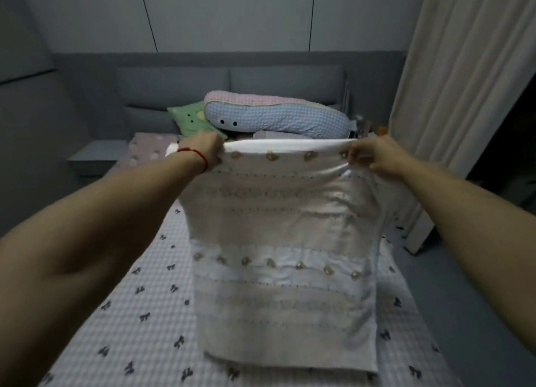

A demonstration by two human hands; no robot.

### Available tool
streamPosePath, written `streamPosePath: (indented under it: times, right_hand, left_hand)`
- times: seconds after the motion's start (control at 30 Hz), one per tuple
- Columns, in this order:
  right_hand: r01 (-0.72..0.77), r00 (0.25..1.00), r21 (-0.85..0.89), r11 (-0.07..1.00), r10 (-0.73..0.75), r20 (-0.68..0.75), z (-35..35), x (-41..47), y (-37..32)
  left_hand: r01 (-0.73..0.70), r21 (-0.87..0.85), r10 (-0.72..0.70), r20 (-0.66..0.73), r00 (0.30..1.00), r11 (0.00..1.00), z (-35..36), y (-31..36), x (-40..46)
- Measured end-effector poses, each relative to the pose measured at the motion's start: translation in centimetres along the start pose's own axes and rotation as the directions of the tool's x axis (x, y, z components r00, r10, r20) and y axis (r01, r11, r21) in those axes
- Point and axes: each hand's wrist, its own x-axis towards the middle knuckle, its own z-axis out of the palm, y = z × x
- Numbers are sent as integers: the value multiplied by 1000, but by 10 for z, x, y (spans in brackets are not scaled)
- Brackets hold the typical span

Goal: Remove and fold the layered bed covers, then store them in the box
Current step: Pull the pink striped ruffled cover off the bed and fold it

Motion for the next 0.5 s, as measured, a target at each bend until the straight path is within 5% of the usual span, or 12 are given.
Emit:
streamPosePath:
  times: [0.17, 0.27, 0.37, 0.5]
  right_hand:
    - [44, 967, -239, 970, -102, -235, -6, 23, 27]
    - [52, 962, -221, 974, -108, -250, 0, 3, 16]
    - [-7, 997, -186, 983, -9, -83, 31, -43, 6]
    - [31, 997, -134, 990, -20, 81, 115, -131, -16]
  left_hand:
    - [-15, 12, 18, -344, 939, 1000, -23, -1, 3]
    - [-56, 64, 79, -450, 890, 996, -14, -7, -21]
    - [-174, 68, 187, -411, 892, 982, 33, -11, -71]
    - [-118, 37, 121, -121, 985, 992, 155, -17, -158]
